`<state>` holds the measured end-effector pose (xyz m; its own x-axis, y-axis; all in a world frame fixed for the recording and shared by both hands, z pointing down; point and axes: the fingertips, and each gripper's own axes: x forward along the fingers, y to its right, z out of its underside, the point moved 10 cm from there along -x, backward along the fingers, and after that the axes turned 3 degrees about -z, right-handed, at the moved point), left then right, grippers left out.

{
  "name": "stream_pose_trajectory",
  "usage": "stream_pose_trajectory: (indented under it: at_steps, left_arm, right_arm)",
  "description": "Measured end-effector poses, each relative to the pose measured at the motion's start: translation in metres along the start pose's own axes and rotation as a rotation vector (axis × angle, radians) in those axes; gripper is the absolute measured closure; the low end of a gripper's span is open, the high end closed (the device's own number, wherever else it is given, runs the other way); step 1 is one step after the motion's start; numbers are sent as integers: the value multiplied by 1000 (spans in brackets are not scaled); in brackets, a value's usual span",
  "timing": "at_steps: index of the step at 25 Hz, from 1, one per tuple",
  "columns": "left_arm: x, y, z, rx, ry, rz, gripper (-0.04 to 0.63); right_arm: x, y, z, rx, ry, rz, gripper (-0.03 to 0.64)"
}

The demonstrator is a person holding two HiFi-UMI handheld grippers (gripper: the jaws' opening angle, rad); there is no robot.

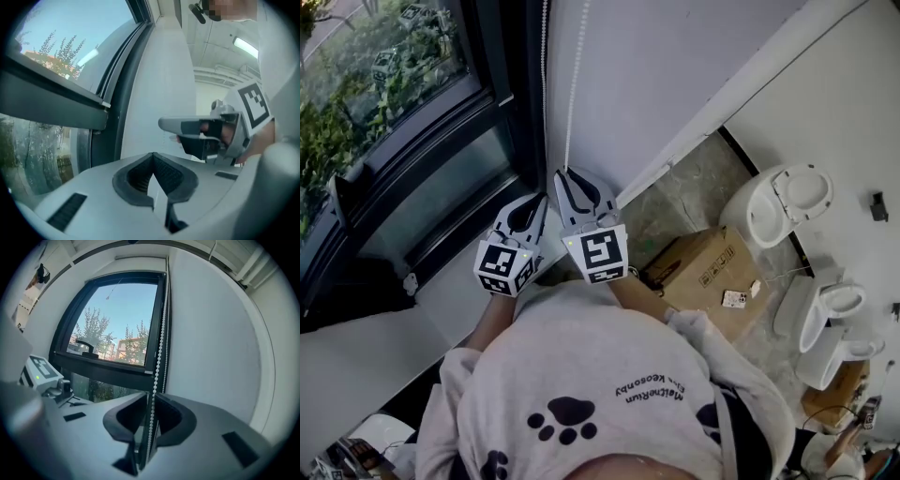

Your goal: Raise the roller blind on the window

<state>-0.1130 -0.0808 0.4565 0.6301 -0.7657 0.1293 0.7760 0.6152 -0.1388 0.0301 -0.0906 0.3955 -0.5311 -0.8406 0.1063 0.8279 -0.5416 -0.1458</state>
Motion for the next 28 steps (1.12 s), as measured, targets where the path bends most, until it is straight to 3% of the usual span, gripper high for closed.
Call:
stream_pose_trajectory:
  at_steps: [2, 9, 18, 23, 28]
  left_arm:
    - [-2, 3, -14, -1, 26, -3, 588]
    - [-9, 11, -53, -11, 88, -6, 588]
    - [-32, 26, -82, 28, 166, -122, 588]
    - [-44, 35, -93, 63, 186, -165, 588]
    - [-53, 40, -98, 90, 199, -197, 588]
  right_arm:
    - [-3, -1, -1, 2, 8, 15, 534]
    - [-20, 1, -8, 12, 49, 92, 515]
    - [-54, 6, -29, 66, 115, 173, 517]
    - [-76, 5, -43, 42, 138, 215, 587]
    - [-93, 4, -47, 33, 164, 236, 606]
